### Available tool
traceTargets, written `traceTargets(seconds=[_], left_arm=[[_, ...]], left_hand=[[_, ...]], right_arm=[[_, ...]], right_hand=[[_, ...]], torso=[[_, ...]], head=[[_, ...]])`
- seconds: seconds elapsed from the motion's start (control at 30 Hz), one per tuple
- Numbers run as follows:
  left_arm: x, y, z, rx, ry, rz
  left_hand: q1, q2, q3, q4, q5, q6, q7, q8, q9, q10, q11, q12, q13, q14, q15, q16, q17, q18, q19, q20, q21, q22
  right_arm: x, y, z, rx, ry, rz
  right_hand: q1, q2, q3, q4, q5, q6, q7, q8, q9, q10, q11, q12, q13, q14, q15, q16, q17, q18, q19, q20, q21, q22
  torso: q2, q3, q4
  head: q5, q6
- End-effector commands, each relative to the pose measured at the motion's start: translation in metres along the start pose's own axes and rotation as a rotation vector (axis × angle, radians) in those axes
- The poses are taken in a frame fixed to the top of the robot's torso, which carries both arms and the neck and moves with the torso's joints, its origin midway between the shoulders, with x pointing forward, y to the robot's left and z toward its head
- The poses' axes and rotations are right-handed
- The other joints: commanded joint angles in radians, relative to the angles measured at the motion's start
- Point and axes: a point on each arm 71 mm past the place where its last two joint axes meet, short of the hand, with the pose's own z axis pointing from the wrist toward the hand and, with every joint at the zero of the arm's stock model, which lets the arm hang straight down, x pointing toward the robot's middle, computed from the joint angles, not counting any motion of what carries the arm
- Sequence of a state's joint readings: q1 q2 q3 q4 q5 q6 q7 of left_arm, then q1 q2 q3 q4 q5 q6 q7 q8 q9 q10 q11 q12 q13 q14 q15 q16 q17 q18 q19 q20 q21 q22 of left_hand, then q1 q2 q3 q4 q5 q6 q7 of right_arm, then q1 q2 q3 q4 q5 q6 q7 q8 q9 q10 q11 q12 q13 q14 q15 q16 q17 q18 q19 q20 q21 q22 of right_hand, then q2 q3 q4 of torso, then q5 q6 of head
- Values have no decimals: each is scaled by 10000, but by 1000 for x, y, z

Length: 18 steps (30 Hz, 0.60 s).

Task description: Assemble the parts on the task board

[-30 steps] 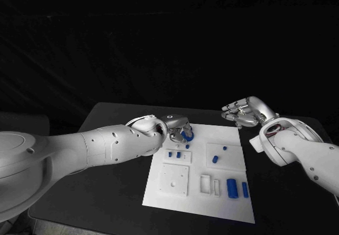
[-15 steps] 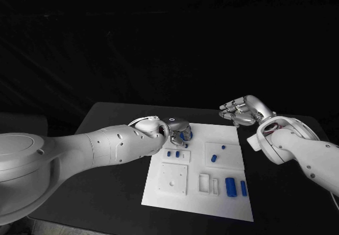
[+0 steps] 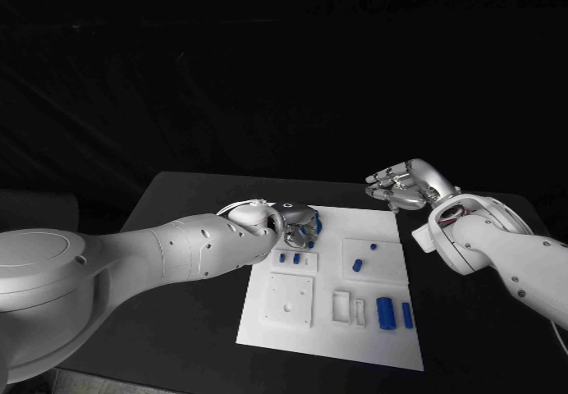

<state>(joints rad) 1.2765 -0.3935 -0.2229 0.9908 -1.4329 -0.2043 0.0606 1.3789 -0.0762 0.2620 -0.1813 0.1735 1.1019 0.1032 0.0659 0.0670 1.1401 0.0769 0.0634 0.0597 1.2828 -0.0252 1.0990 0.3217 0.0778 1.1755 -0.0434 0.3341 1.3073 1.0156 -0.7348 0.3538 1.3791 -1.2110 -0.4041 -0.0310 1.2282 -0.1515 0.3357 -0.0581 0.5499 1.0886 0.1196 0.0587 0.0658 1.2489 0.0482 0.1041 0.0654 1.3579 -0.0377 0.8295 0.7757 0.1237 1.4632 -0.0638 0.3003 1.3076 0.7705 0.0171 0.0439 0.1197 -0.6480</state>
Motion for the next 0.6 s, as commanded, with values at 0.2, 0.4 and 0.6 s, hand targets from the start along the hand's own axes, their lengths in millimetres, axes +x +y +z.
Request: traceTargets(seconds=[0.2, 0.4, 0.6], left_arm=[[6, -2, 3, 144, 47, -28], [7, -1, 4, 107, 61, -50], [10, 0, 5, 69, 173, -75]], left_hand=[[-58, -9, 161, 30, 41, -50, -20, -41, -18, 74, -9, -44, -14, 93, -67, 176, 2, 67, 62, -67, 174, 229], [-63, 8, 259, 49, 51, -139, -31, -40, -20, 259, -65, -45, -14, 119, -111, 266, 17, 59, 66, -99, 284, 230], [-96, 96, 295, 110, 50, 165, 19, -26, -9, 708, -137, -31, -9, 124, -107, 334, 32, 23, 36, -121, 372, 228]], right_arm=[[2, 3, 0, -155, 115, 38], [2, 4, 0, -171, 134, 48], [3, 4, 0, -179, 138, 62]], right_hand=[[-74, -53, 54, 16, -10, -63, -12, 42, 5, 40, 57, -51, -14, 69, 17, -46, -14, 122, 246, 64, -29, 284], [-74, -53, 54, 16, -10, -63, -12, 42, 5, 40, 57, -51, -14, 69, 17, -46, -14, 122, 246, 64, -29, 284], [-74, -53, 54, 16, -10, -63, -12, 42, 5, 40, 57, -51, -14, 69, 17, -46, -14, 122, 246, 64, -29, 284]], torso=[[1, -2, 7], [-6, -1, 6], [-3, -7, 12]], head=[[-42, 7], [-56, 13], [-71, 8]])
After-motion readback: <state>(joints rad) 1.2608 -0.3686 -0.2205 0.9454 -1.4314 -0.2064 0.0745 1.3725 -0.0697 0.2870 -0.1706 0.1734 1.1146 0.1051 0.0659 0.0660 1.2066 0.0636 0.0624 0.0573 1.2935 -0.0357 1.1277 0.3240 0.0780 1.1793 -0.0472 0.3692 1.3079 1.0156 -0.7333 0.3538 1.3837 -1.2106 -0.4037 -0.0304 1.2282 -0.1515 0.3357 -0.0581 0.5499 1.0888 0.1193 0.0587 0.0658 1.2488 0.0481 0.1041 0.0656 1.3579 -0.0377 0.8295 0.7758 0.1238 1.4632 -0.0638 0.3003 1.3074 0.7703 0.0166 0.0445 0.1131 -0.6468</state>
